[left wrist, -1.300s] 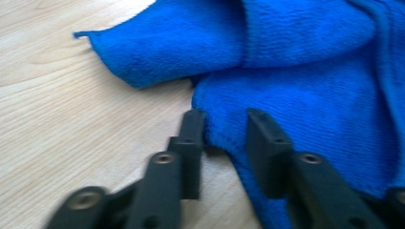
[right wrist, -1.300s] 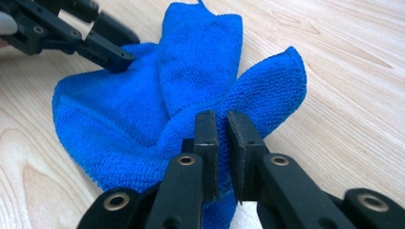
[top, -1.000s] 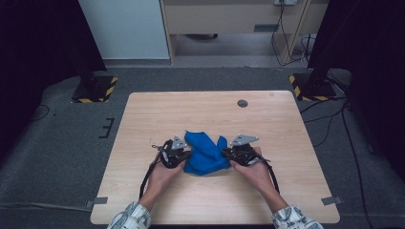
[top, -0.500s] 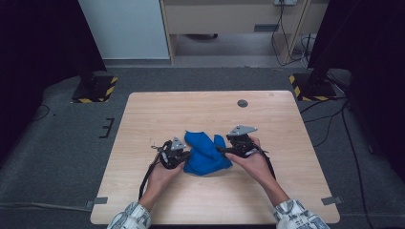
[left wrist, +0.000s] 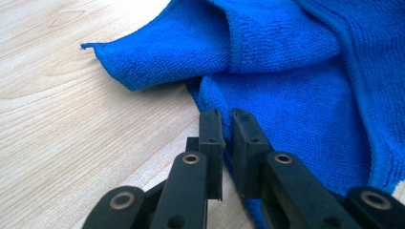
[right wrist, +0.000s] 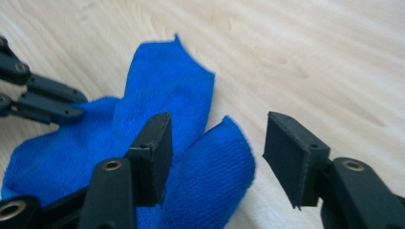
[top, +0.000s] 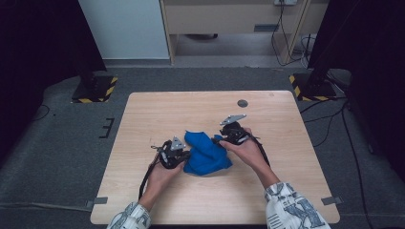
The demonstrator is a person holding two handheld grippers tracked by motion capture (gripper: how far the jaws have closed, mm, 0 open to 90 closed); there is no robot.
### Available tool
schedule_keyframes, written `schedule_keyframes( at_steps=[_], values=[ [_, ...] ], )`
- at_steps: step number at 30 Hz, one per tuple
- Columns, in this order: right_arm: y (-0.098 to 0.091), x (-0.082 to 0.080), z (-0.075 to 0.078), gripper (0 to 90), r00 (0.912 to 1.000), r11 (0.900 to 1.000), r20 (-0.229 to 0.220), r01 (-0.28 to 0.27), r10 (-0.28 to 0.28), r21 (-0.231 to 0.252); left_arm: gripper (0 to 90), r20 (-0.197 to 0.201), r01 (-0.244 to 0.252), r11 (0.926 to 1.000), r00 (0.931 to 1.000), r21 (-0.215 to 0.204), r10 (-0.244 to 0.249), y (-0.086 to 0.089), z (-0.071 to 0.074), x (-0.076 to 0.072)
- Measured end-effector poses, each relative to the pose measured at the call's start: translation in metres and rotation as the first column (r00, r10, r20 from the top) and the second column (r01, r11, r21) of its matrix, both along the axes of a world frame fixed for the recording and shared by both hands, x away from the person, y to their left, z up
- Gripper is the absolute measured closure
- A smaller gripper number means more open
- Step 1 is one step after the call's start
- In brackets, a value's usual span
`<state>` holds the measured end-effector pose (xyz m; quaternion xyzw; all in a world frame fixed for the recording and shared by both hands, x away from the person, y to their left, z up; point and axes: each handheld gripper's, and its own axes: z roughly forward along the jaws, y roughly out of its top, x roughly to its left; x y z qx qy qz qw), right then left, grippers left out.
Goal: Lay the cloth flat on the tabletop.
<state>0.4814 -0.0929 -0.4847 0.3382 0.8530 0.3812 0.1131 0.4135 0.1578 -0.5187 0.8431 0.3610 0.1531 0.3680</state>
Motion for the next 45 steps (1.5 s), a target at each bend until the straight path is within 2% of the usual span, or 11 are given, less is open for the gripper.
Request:
schedule_keyframes(
  at_steps=[4, 7, 9, 12, 16, 24, 32, 45],
  values=[
    [0.005, -0.001, -0.007, 37.7, 0.9994, 0.9994, -0.031, -0.013, 0.012, -0.031, 83.3, 0.001, -0.003, 1.0, 1.0, -0.002, 0.003, 0.0, 0.001, 0.0],
    [0.008, -0.005, -0.009, 49.6, 0.9989, 0.9986, -0.033, -0.035, 0.034, -0.039, 83.3, 0.004, -0.005, 1.0, 1.0, -0.002, 0.005, 0.001, 0.001, 0.0],
    [0.01, -0.009, -0.009, 60.8, 0.9979, 0.9977, -0.038, -0.054, 0.053, -0.04, 83.4, 0.006, -0.008, 0.9999, 1.0, -0.007, 0.008, 0.002, 0.002, 0.0],
    [0.011, -0.015, -0.007, 73.3, 0.9968, 0.9966, -0.02, -0.078, 0.077, -0.029, 83.7, 0.009, -0.012, 0.9999, 0.9999, -0.011, 0.012, 0.003, 0.003, 0.0],
    [0.01, -0.024, -0.003, 83.2, 0.9961, 0.9961, -0.004, -0.088, 0.088, -0.001, 84.8, 0.012, -0.015, 0.9998, 0.9998, -0.016, 0.015, 0.004, 0.005, -0.001],
    [-0.004, -0.037, 0.008, 84.7, 0.9962, 0.9963, 0.049, -0.074, 0.072, 0.044, 87.7, 0.018, -0.018, 0.9996, 0.9997, -0.022, 0.019, 0.008, 0.008, -0.001],
    [-0.022, -0.046, 0.021, 84.6, 0.9941, 0.9947, 0.099, -0.054, 0.045, 0.088, 88.1, 0.03, -0.041, 0.9973, 0.9986, -0.061, 0.043, 0.014, 0.016, -0.001],
    [-0.04, -0.056, 0.035, 84.3, 0.9893, 0.9916, 0.146, -0.03, 0.011, 0.126, 88.2, 0.064, -0.051, 0.9902, 0.9961, -0.13, 0.06, 0.013, 0.033, -0.006]
  ],
)
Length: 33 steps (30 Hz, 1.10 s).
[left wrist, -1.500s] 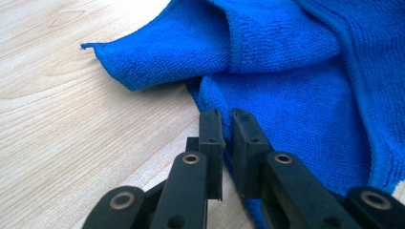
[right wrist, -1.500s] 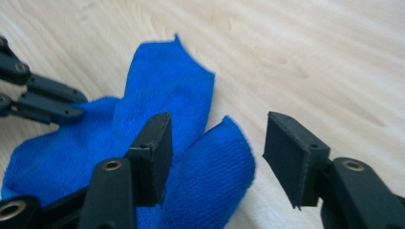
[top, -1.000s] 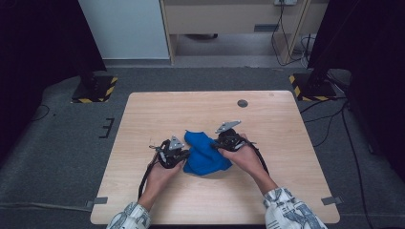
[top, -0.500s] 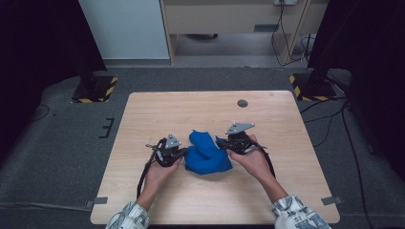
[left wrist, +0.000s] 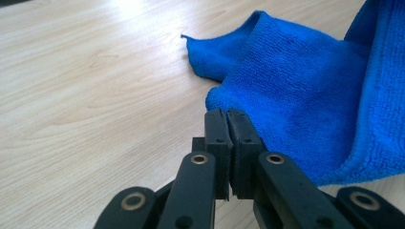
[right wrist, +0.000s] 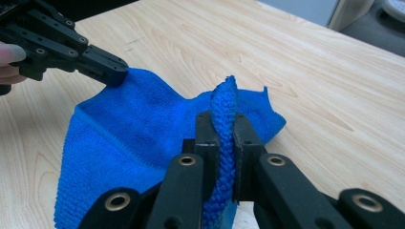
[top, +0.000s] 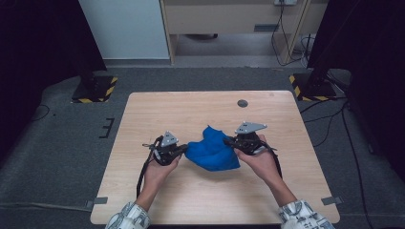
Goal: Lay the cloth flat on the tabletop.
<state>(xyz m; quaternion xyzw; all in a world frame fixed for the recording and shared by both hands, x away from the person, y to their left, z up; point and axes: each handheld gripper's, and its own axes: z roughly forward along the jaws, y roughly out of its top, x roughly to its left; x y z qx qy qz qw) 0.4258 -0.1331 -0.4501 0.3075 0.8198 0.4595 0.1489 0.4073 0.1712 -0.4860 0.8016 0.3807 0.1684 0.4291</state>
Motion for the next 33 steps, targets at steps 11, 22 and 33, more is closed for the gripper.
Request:
schedule_keyframes(
  at_steps=[11, 22, 33],
  values=[
    [-0.013, -0.001, 0.005, 82.3, 0.9988, 0.9987, 0.025, 0.041, -0.042, 0.03, 88.2, 0.007, -0.034, 0.9981, 0.9994, -0.051, 0.035, -0.003, 0.014, 0.008],
    [-0.019, 0.0, 0.006, 84.3, 0.9985, 0.9984, 0.022, 0.049, -0.05, 0.026, 88.4, 0.011, -0.031, 0.9992, 0.9995, -0.027, 0.031, -0.003, 0.025, 0.015],
    [-0.028, -0.003, 0.011, 84.7, 0.9969, 0.9965, 0.038, 0.067, -0.069, 0.048, 88.5, 0.017, -0.033, 0.9987, 0.9993, -0.038, 0.034, -0.001, 0.03, 0.014]
  ],
)
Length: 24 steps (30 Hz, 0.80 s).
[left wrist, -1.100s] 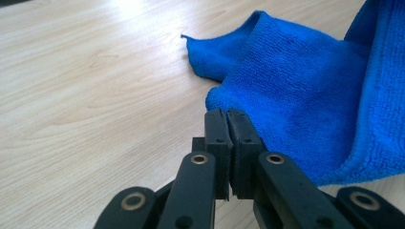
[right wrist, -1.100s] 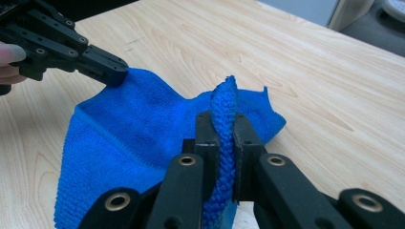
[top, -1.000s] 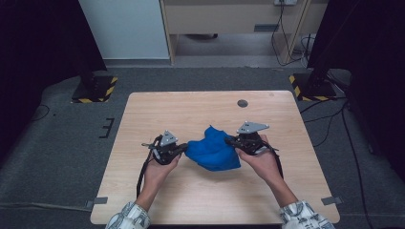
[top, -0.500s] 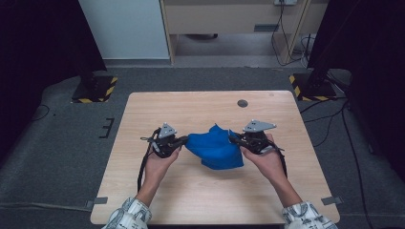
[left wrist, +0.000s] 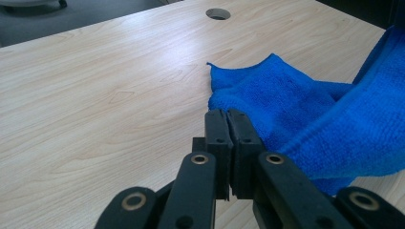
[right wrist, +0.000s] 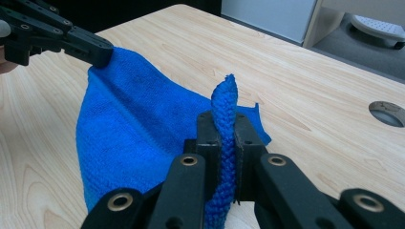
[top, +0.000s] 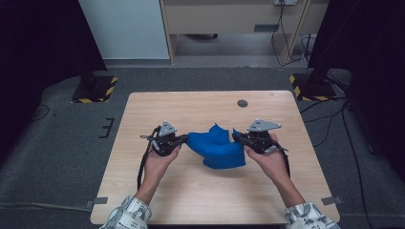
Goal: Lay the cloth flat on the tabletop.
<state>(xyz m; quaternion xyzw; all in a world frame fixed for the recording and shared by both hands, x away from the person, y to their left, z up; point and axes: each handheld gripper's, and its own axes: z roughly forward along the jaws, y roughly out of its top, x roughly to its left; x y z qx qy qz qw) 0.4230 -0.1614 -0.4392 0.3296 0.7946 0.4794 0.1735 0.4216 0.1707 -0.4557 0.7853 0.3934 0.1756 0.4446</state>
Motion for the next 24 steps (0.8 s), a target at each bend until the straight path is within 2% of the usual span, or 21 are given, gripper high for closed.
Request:
schedule_keyframes(
  at_steps=[5, 9, 13, 18, 24],
  values=[
    [-0.005, -0.002, 0.004, 80.9, 1.0, 0.9998, 0.001, 0.007, -0.007, 0.016, 88.5, 0.006, -0.001, 1.0, 1.0, -0.003, 0.001, 0.003, 0.003, -0.002],
    [-0.007, -0.004, 0.0, 84.6, 1.0, 0.9998, 0.002, 0.01, -0.01, -0.02, 88.4, 0.008, -0.002, 0.9999, 1.0, 0.013, 0.002, 0.005, 0.003, -0.004],
    [-0.013, -0.005, -0.001, 85.3, 0.9998, 0.9997, 0.008, 0.021, -0.021, 0.011, 88.4, 0.019, 0.0, 1.0, 0.9998, -0.007, 0.0, 0.01, 0.007, -0.009],
    [-0.013, -0.01, 0.012, 85.6, 0.9986, 0.9991, 0.049, 0.017, -0.019, 0.04, 88.4, 0.045, -0.004, 0.9999, 0.999, -0.017, 0.005, 0.012, 0.02, -0.015],
    [-0.013, -0.016, 0.034, 85.8, 0.9935, 0.9978, 0.11, 0.023, -0.03, 0.062, 88.3, 0.083, -0.008, 0.9997, 0.9965, -0.021, 0.01, 0.012, 0.045, -0.023]
  ],
)
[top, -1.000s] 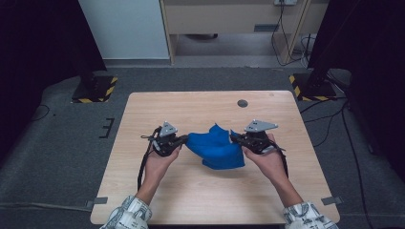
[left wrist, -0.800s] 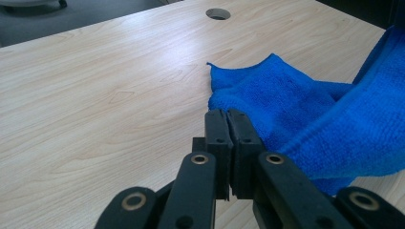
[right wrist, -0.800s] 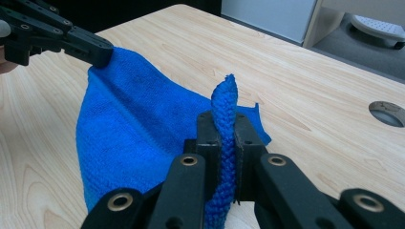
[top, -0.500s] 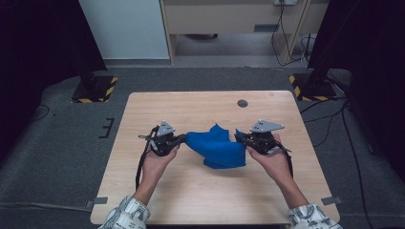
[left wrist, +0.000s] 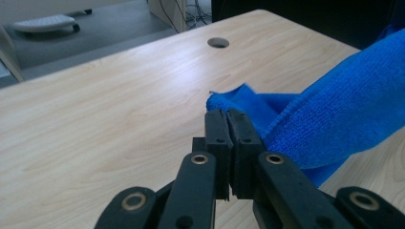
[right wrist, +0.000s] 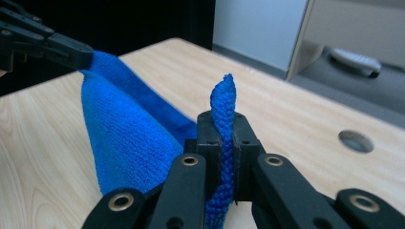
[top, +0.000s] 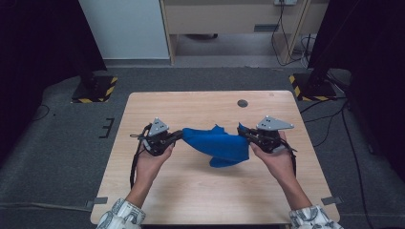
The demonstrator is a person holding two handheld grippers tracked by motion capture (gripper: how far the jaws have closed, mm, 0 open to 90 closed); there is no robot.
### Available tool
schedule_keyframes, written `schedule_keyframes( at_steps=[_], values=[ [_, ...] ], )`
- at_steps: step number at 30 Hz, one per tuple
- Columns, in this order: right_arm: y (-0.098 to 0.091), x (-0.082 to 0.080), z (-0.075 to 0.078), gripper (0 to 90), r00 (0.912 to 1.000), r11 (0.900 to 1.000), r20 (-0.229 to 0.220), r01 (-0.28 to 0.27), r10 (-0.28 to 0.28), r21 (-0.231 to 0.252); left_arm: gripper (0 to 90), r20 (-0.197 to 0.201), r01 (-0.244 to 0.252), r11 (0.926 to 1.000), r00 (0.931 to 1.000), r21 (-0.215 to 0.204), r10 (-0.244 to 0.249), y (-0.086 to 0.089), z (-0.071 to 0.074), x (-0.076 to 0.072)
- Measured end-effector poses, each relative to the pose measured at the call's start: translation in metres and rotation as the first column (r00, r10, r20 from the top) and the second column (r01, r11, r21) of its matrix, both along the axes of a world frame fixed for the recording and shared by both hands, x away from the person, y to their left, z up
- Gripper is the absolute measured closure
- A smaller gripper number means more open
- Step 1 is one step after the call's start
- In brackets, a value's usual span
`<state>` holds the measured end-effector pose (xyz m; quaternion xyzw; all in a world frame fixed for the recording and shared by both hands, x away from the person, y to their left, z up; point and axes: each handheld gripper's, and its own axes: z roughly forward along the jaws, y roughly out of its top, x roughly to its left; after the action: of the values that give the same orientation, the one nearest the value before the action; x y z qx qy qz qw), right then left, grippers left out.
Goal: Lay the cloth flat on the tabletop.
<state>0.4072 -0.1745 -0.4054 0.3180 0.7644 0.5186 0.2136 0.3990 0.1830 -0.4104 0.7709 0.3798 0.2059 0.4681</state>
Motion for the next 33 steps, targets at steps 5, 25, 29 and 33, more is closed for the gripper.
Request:
schedule_keyframes(
  at_steps=[5, 25, 29, 33],
  values=[
    [-0.004, -0.003, 0.013, 85.8, 0.9995, 0.9998, 0.03, 0.012, -0.012, 0.019, 88.3, 0.034, 0.003, 1.0, 0.9994, 0.006, -0.003, -0.004, 0.016, -0.005],
    [-0.002, -0.017, 0.031, 85.9, 0.9969, 0.9991, 0.078, 0.005, -0.009, 0.043, 87.9, 0.068, -0.012, 0.9989, 0.9976, -0.044, 0.015, 0.007, 0.041, -0.029],
    [0.001, -0.025, 0.036, 85.9, 0.9954, 0.9991, 0.095, -0.009, 0.005, 0.042, 87.8, 0.088, -0.009, 0.9989, 0.9961, -0.046, 0.013, 0.011, 0.048, -0.043],
    [0.002, -0.033, 0.043, 85.8, 0.993, 0.999, 0.117, -0.016, 0.011, 0.043, 87.7, 0.1, -0.006, 0.9987, 0.9949, -0.051, 0.011, 0.013, 0.055, -0.05]
  ],
)
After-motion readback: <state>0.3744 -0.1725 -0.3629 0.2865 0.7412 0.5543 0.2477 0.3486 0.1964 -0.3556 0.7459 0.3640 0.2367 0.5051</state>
